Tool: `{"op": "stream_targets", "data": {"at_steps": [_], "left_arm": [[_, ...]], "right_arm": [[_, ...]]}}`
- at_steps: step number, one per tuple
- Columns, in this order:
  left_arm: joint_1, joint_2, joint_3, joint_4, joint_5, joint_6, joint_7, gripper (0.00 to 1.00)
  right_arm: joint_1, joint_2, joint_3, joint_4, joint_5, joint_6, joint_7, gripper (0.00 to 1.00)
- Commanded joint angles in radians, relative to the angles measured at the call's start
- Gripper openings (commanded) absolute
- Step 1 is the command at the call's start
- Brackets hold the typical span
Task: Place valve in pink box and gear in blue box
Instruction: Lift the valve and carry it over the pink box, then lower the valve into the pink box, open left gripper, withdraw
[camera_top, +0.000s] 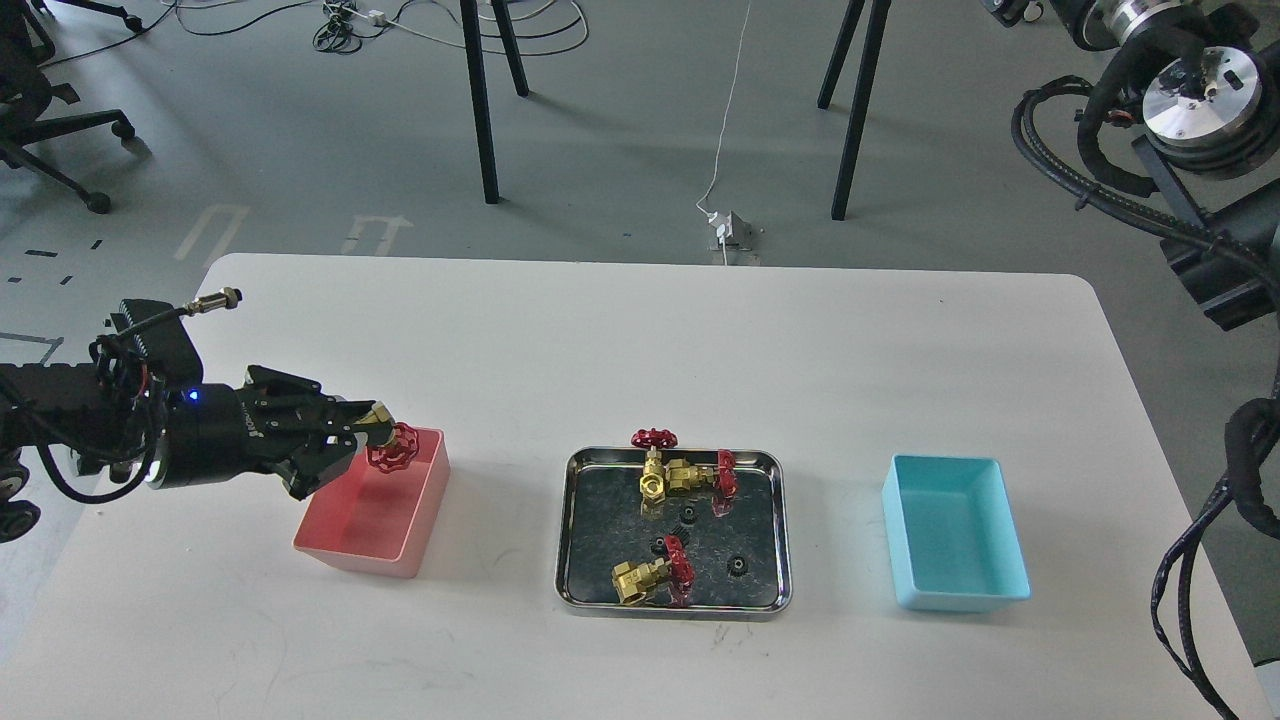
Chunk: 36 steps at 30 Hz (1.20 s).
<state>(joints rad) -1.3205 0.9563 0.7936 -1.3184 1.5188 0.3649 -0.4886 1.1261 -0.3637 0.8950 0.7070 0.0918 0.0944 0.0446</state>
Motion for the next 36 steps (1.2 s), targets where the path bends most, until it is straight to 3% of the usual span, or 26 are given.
{"op": "stream_targets", "data": {"at_steps": [1, 26, 32, 34, 36], "left_arm": [[0.038, 0.002, -0.010, 0.037, 0.000, 0.002, 0.000, 0.19], [0.259, -0.157, -0.102, 0.257, -0.006, 0.002, 0.000, 0.23], [0.259, -0.159, -0.105, 0.254, -0.009, 0.002, 0.000, 0.43], [0.253, -0.156, -0.111, 0.243, -0.011, 0.002, 0.000, 0.60], [0.254, -0.145, -0.137, 0.243, -0.012, -0.003, 0.000, 0.70]], "right_arm": [[-0.009, -0.001, 0.002, 0.002, 0.000, 0.002, 0.000, 1.00], [-0.058, -0.012, 0.007, 0.008, 0.000, 0.004, 0.000, 1.00], [-0.065, -0.012, 0.007, 0.009, 0.000, 0.004, -0.003, 1.00], [-0.066, -0.012, 0.004, 0.009, 0.000, 0.004, -0.003, 1.00], [-0.066, -0.012, 0.001, 0.008, -0.001, 0.005, -0.003, 1.00]]}}
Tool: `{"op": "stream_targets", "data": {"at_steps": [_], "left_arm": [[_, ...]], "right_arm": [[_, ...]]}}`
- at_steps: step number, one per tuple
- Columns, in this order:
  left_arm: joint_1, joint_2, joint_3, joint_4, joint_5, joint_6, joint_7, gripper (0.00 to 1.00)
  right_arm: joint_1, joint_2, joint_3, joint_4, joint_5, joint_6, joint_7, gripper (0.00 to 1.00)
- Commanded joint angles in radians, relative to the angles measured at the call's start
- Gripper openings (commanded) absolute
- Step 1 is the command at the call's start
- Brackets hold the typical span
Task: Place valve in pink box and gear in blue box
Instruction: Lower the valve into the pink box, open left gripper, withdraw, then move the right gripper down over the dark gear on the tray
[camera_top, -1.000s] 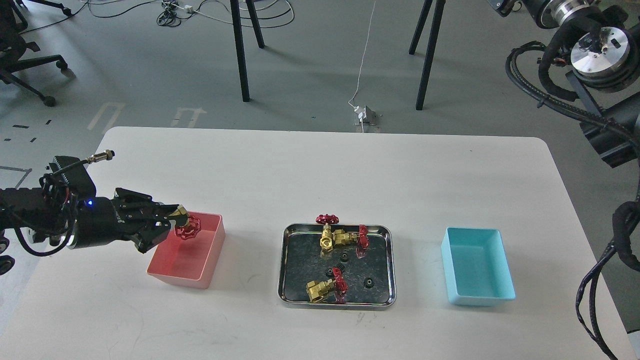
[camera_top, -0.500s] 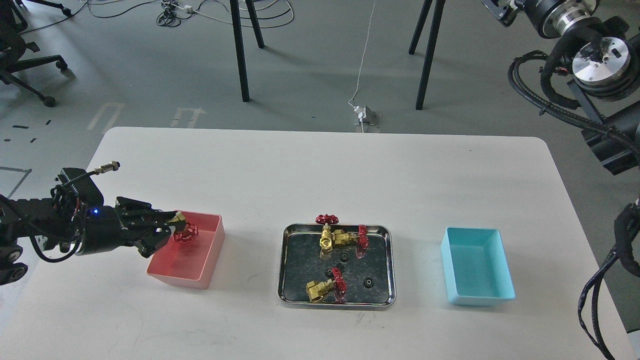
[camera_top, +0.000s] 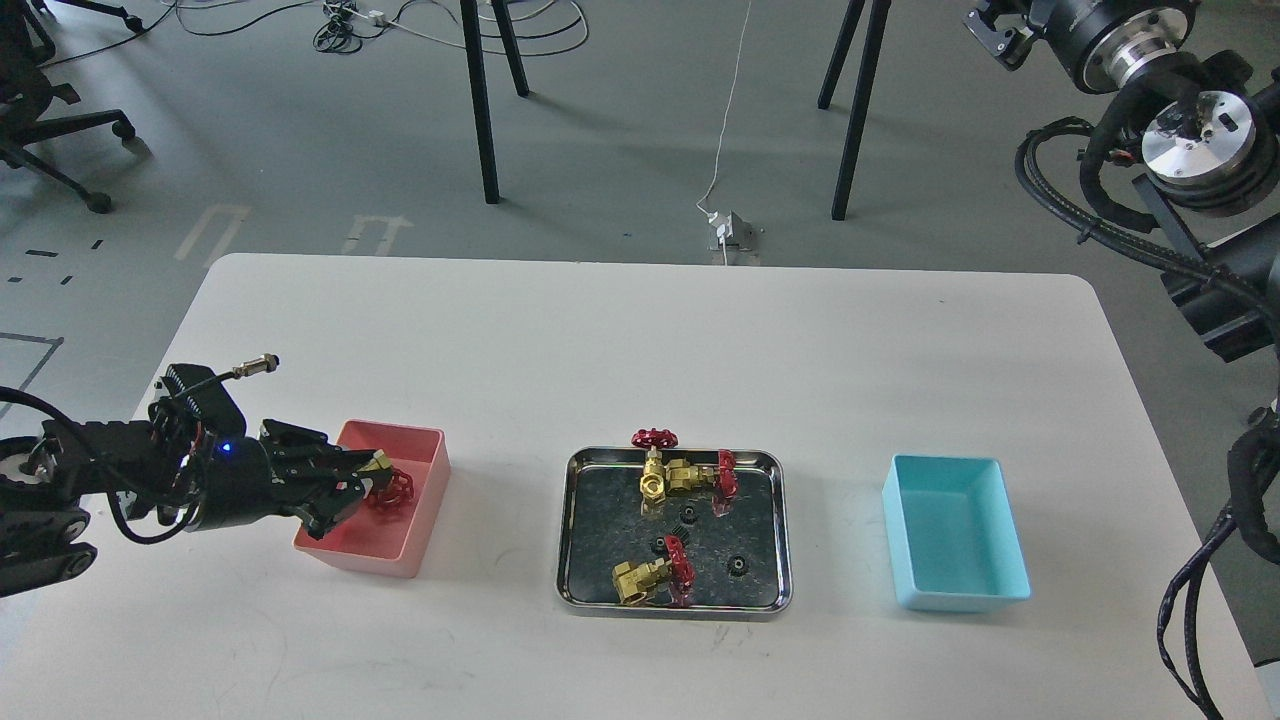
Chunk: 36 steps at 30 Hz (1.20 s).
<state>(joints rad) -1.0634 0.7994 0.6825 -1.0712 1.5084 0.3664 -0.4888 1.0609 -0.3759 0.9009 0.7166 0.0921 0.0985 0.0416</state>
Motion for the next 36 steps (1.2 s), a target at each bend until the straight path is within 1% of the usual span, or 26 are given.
{"op": "stream_targets", "data": {"at_steps": [1, 5, 7, 9, 10, 11, 14, 16, 19, 21, 24, 25, 26, 28, 29, 31, 33, 36], "left_arm": [[-0.001, 0.015, -0.049, -0.007, -0.002, -0.006, 0.000, 0.73], [0.005, 0.020, -0.104, -0.016, -0.004, -0.012, 0.000, 0.77], [-0.006, 0.029, -0.132, -0.033, -0.008, -0.014, 0.000, 0.77], [-0.009, 0.073, -0.213, -0.082, -0.039, -0.026, 0.000, 0.77], [-0.010, 0.101, -0.268, -0.122, -0.065, -0.047, 0.000, 0.77], [-0.012, 0.119, -0.320, -0.165, -0.091, -0.081, 0.000, 0.77], [-0.009, 0.158, -0.550, -0.294, -0.230, -0.243, 0.000, 0.78], [0.002, 0.149, -0.712, -0.331, -0.383, -0.354, 0.000, 0.79], [0.008, 0.092, -0.909, -0.329, -0.710, -0.519, 0.000, 0.82], [0.008, 0.046, -1.033, -0.313, -0.950, -0.625, 0.000, 0.84], [0.008, -0.029, -1.159, -0.250, -1.195, -0.739, 0.000, 0.87], [0.008, -0.052, -1.175, -0.228, -1.232, -0.760, 0.000, 0.88], [0.010, -0.075, -1.186, -0.196, -1.255, -0.776, 0.000, 0.88], [0.011, -0.111, -1.189, -0.150, -1.271, -0.784, 0.000, 0.88], [0.017, -0.120, -1.190, -0.145, -1.274, -0.784, 0.000, 0.88], [0.048, -0.124, -1.205, -0.150, -1.275, -0.787, 0.000, 0.88], [0.080, -0.137, -1.247, -0.154, -1.274, -0.790, 0.000, 0.89], [0.135, -0.157, -1.316, -0.158, -1.274, -0.793, 0.000, 0.89]], "right_arm": [[-0.001, 0.000, -0.010, -0.002, -0.003, 0.001, -0.002, 1.00], [0.007, -0.003, -0.031, 0.000, -0.005, 0.006, -0.003, 1.00], [0.013, -0.006, -0.049, 0.004, -0.021, 0.012, -0.005, 1.00], [0.025, -0.033, -0.104, 0.014, -0.044, 0.017, -0.008, 1.00], [0.039, -0.056, -0.156, 0.030, -0.087, 0.030, -0.009, 1.00], [0.059, -0.075, -0.213, 0.050, -0.142, 0.053, -0.011, 1.00], [0.137, -0.107, -0.438, 0.110, -0.392, 0.159, -0.006, 1.00], [0.188, -0.130, -0.560, 0.132, -0.547, 0.226, -0.003, 1.00], [0.235, -0.149, -0.701, 0.185, -0.785, 0.326, -0.002, 1.00], [0.258, -0.164, -0.772, 0.275, -0.972, 0.390, 0.006, 1.00], [0.297, -0.196, -0.870, 0.423, -1.207, 0.390, 0.033, 1.00], [0.312, -0.196, -0.914, 0.472, -1.268, 0.390, 0.055, 1.00], [0.338, -0.195, -0.968, 0.527, -1.332, 0.390, 0.087, 1.00], [0.402, -0.186, -1.103, 0.624, -1.423, 0.390, 0.138, 1.00], [0.430, -0.173, -1.175, 0.670, -1.446, 0.390, 0.149, 1.00], [0.474, -0.124, -1.327, 0.762, -1.480, 0.390, 0.152, 1.00], [0.484, -0.097, -1.416, 0.782, -1.489, 0.390, 0.152, 1.00], [0.467, -0.055, -1.447, 0.771, -1.543, 0.390, 0.150, 1.00]]}}
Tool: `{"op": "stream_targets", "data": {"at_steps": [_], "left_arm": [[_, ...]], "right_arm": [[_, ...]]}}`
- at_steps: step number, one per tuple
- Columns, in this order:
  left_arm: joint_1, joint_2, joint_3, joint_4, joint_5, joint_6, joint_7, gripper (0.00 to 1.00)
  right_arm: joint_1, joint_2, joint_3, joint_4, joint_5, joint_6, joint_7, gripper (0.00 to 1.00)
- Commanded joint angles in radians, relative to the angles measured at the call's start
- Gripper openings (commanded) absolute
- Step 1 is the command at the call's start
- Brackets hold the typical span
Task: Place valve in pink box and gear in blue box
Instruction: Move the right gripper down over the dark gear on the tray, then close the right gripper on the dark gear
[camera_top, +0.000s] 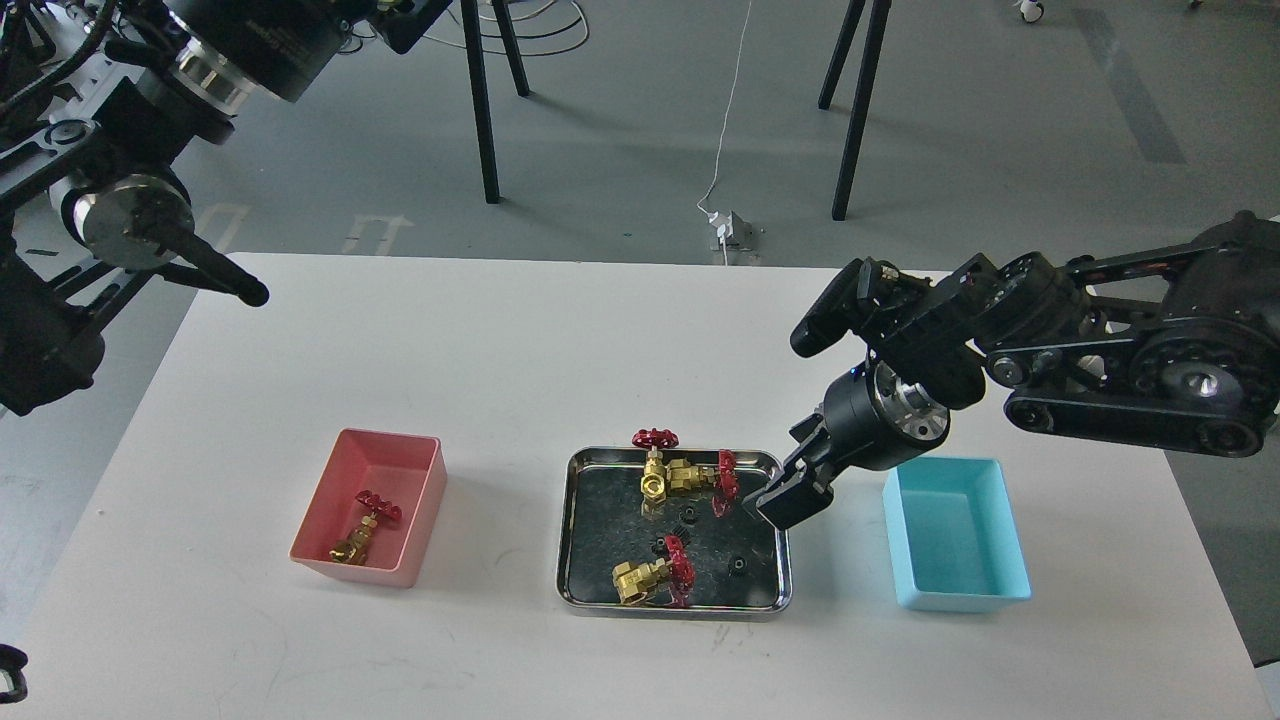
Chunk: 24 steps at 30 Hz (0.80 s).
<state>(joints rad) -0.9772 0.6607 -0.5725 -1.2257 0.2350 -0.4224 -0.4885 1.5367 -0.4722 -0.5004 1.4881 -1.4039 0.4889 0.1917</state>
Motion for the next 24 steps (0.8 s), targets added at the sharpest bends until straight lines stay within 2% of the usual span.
{"op": "stream_targets", "data": {"at_steps": [1, 4, 6, 9, 15, 17, 24], "left_arm": [[0.064, -0.021, -0.082, -0.005, 0.001, -0.006, 0.000, 0.89], [0.090, -0.026, -0.104, -0.005, 0.001, -0.018, 0.000, 0.89], [0.094, -0.039, -0.104, -0.005, 0.003, -0.021, 0.000, 0.89], [0.104, -0.059, -0.104, -0.005, 0.004, -0.021, 0.000, 0.89], [0.106, -0.095, -0.106, -0.005, 0.006, -0.019, 0.000, 0.89], [0.109, -0.101, -0.106, -0.005, 0.006, -0.021, 0.000, 0.90], [0.130, -0.105, -0.107, -0.005, 0.009, -0.021, 0.000, 0.91]], "right_arm": [[-0.019, 0.059, -0.046, -0.015, -0.059, 0.000, -0.002, 0.99], [-0.049, 0.121, -0.049, -0.077, -0.073, 0.000, -0.017, 0.94], [-0.050, 0.155, -0.055, -0.106, -0.076, 0.000, -0.023, 0.75], [-0.053, 0.222, -0.063, -0.127, -0.079, 0.000, -0.026, 0.64], [-0.102, 0.351, -0.101, -0.245, -0.079, 0.000, -0.041, 0.59], [-0.109, 0.371, -0.125, -0.264, -0.079, 0.000, -0.055, 0.57], [-0.122, 0.408, -0.136, -0.290, -0.078, 0.000, -0.058, 0.54]]}}
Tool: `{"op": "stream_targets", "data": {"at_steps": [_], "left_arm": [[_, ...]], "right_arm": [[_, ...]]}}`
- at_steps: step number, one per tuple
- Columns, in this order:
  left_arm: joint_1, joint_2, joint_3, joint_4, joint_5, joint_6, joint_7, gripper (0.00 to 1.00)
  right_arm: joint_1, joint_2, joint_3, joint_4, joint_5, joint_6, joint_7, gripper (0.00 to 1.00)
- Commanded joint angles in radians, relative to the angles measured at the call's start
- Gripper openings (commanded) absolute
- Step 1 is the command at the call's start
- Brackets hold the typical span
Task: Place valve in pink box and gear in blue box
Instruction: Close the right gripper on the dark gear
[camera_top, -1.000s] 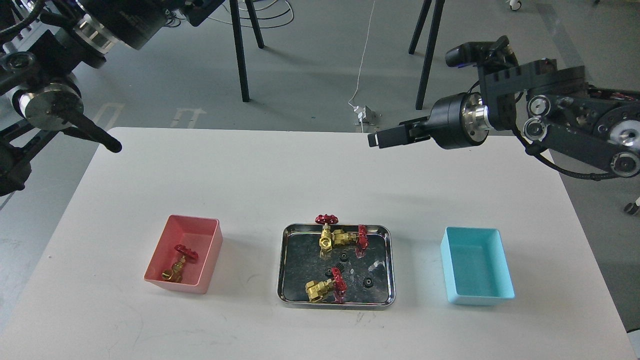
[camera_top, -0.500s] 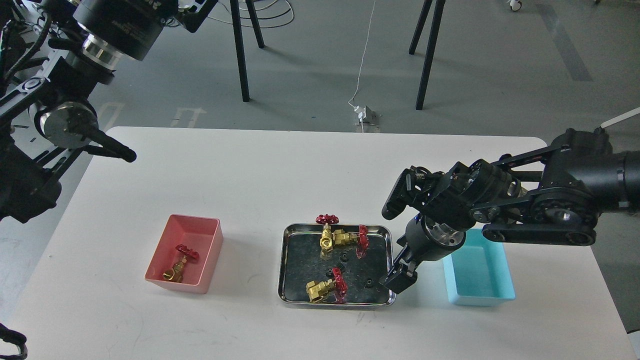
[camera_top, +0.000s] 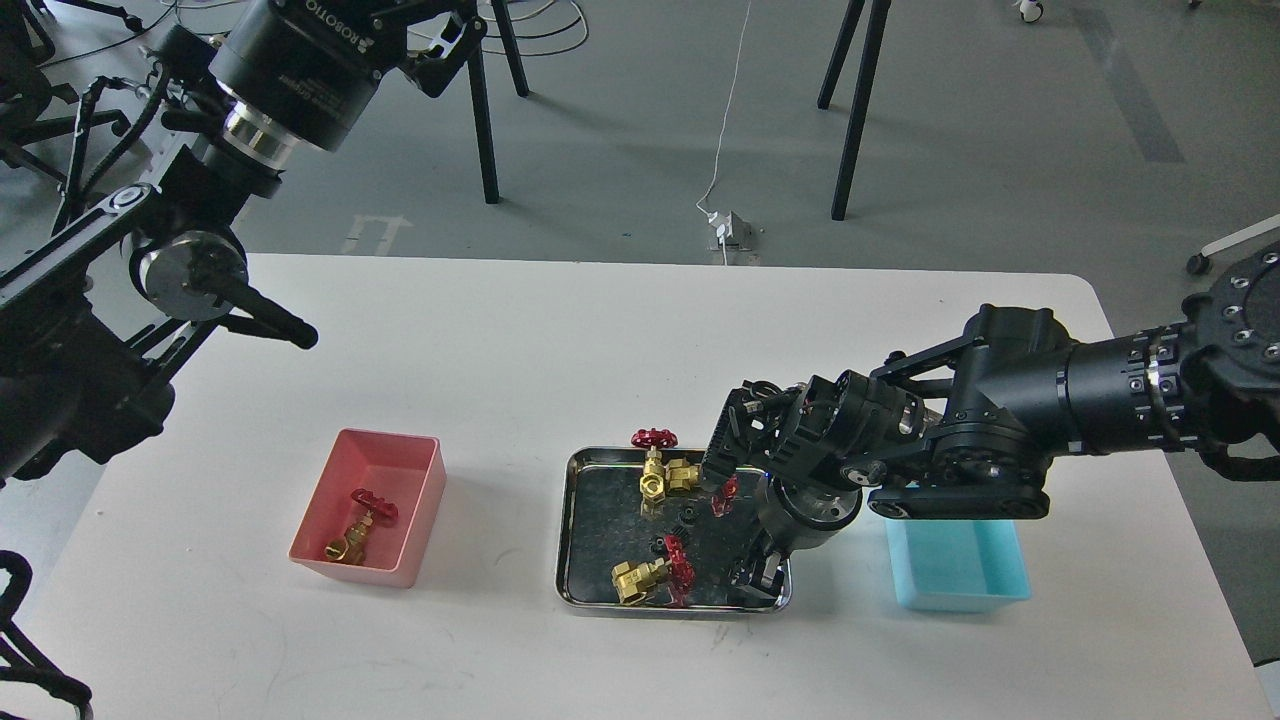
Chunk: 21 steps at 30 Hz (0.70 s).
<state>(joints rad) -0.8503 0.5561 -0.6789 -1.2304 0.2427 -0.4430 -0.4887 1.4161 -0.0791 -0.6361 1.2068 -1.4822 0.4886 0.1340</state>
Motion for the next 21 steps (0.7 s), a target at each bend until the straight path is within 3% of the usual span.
{"op": "stream_targets", "data": {"at_steps": [1, 21], "left_arm": [[0.004, -0.002, 0.001, 0.000, 0.001, 0.000, 0.000, 0.91], [0.022, -0.030, 0.001, 0.000, 0.007, 0.000, 0.000, 0.92]], "right_arm": [[-0.002, 0.019, -0.001, -0.009, 0.002, 0.000, -0.001, 0.53], [-0.040, 0.028, -0.014, -0.032, 0.000, -0.073, 0.007, 0.47]]}}
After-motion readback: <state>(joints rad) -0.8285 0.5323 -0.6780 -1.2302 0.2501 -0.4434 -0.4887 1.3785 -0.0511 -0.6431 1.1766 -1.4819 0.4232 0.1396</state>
